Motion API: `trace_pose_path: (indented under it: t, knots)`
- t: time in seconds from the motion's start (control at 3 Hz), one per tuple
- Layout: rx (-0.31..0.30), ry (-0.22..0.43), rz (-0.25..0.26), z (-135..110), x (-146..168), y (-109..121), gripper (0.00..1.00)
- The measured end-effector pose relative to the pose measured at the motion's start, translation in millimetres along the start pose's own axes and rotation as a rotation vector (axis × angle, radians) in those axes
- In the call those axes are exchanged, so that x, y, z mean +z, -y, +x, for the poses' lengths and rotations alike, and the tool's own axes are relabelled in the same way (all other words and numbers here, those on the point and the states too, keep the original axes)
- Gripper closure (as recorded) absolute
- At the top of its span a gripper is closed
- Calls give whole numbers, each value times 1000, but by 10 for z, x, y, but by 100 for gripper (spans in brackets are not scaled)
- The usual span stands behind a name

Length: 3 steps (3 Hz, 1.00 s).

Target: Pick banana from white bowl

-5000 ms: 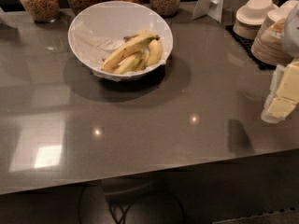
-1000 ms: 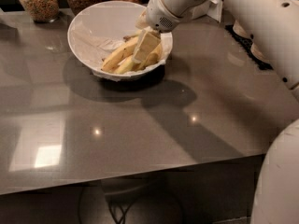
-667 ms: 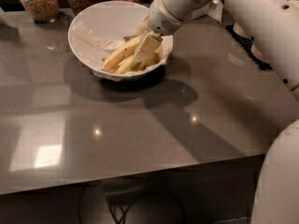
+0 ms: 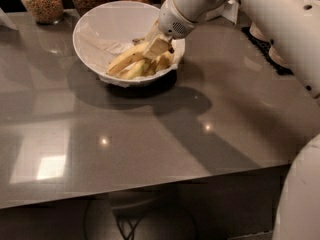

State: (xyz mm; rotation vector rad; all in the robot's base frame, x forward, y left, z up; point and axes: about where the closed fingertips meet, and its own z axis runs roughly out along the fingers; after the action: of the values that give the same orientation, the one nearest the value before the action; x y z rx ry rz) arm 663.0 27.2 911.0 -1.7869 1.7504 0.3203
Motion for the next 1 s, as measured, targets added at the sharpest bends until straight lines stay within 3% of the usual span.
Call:
trace_pose_path:
  t: [0.33,1.0]
  knots:
    - [-15,-2,13,-93,-67,-46,100]
    - [-16,30,69,-240,-335,-142,100]
